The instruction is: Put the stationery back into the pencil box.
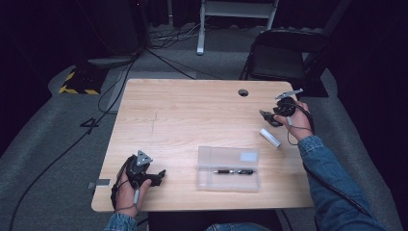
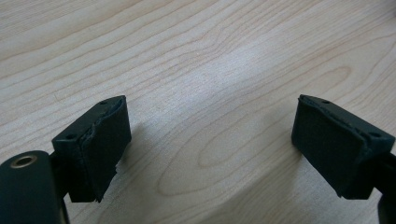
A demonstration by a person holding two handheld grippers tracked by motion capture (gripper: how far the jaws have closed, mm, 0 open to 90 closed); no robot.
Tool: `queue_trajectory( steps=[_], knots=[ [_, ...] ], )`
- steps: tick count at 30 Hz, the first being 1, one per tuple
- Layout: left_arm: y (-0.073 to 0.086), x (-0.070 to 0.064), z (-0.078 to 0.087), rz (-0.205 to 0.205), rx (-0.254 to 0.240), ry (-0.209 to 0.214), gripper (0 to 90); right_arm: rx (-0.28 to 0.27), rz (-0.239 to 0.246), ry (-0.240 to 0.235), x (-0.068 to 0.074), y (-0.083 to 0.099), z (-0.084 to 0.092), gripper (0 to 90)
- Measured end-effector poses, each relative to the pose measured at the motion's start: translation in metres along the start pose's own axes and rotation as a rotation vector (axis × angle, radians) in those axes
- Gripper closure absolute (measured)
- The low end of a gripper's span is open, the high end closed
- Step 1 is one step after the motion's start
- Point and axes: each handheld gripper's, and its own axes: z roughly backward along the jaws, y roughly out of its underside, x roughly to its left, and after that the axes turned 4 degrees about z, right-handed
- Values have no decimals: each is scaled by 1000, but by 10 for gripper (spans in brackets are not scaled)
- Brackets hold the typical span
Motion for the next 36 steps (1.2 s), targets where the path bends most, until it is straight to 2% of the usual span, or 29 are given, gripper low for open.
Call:
queue_trajectory(
  steps=[11,21,27,31,36],
  knots=[
    [1,0,1,0,2,-3,123,43,-29,26,-17,1,-31,339],
    [0,0,1,0,3,-3,123,75,-49,35,-25,8,-49,317],
    [0,0,1,0,2,-3,123,90,-58,25,-28,10,-52,317],
    [1,0,1,0,2,-3,123,86,-82,13,-29,13,-54,325],
    [0,0,1,-1,3,-3,123,95,-83,4,-29,13,-52,428]
  ],
)
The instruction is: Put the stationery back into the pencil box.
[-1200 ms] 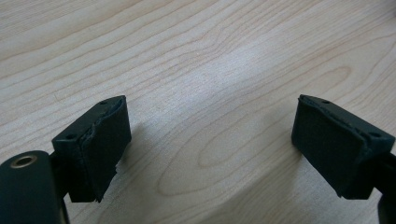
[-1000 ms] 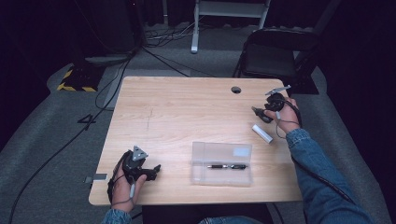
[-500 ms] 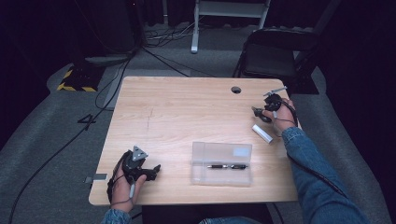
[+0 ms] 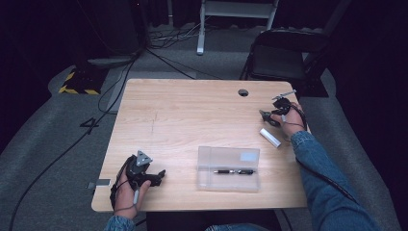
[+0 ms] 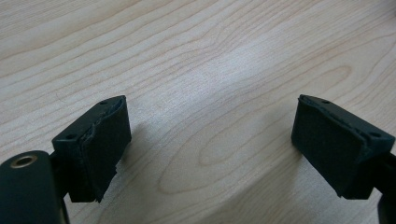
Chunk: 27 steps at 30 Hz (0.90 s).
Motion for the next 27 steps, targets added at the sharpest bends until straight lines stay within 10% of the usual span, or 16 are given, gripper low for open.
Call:
queue_trajectory(
  steps=[27],
  knots=[
    [0,0,0,0,0,0,123,38,-35,16,2,-2,20,530]
  ],
)
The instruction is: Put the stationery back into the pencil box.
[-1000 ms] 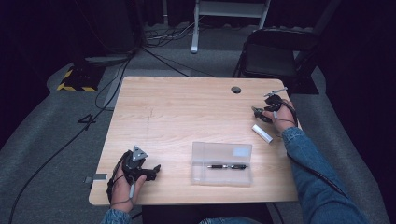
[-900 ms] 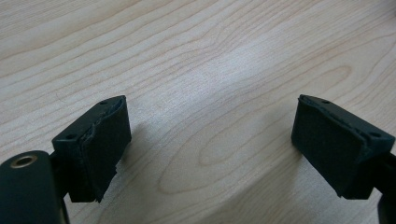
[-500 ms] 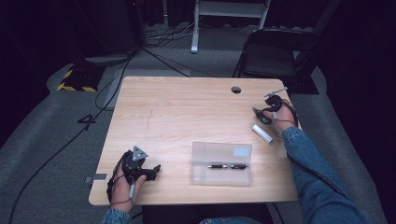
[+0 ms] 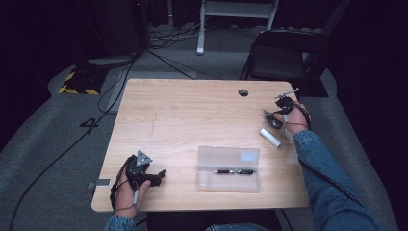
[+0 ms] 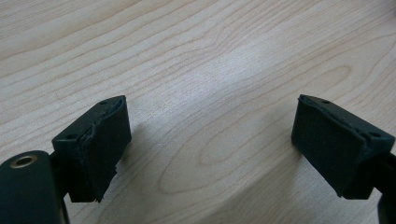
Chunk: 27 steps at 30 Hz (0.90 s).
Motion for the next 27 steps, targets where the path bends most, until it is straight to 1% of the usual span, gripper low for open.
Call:
queue_trajectory(
  steps=[3,5,6,9,12,14,15,16,18,20,25,27],
  knots=[
    [0,0,0,0,0,0,123,-3,1,4,0,0,4,530],
    [0,0,0,0,0,0,123,-8,2,5,1,0,10,531],
    [0,0,0,-2,1,5,121,-14,3,3,3,0,13,530],
    [-1,0,-1,2,2,1,113,-28,13,1,6,-1,23,531],
    [-2,0,-3,-5,5,1,99,-41,24,0,11,-1,32,531],
    [-3,0,-3,2,5,4,92,-52,37,-4,17,0,40,531],
    [-3,0,-4,1,6,3,89,-58,44,-5,19,0,43,531],
    [-4,0,-4,-8,10,4,85,-66,56,-5,22,-1,47,531],
    [-5,0,-5,3,10,4,76,-78,73,-9,29,-1,57,531],
    [-6,0,-6,0,15,5,67,-93,88,-16,35,-1,65,531],
    [-7,0,-8,0,18,-1,53,-134,135,-45,55,0,87,531],
    [-7,0,-8,3,16,0,51,-147,162,-61,65,2,96,531]
  ],
)
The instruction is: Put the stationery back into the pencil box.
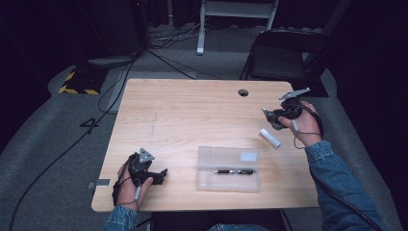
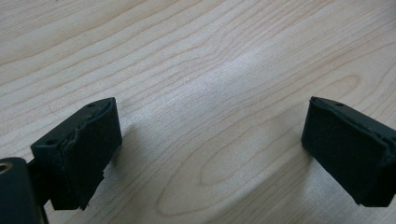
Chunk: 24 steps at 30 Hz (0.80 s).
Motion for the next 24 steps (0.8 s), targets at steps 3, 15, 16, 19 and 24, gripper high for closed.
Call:
queue_trajectory(
  steps=[3,15,16,19,24],
  knots=[
    [0,0,0,-4,2,-2,50,-19,32,-32,16,0,10,531],
    [-1,0,-1,-1,1,1,44,-78,122,-178,72,9,39,531],
    [-1,0,-1,-1,2,1,43,-81,130,-192,77,10,40,531],
    [-1,0,-1,-1,4,0,42,-90,152,-230,92,12,43,531],
    [-1,0,-1,-1,4,-1,42,-87,201,-284,112,14,40,531]
  ],
)
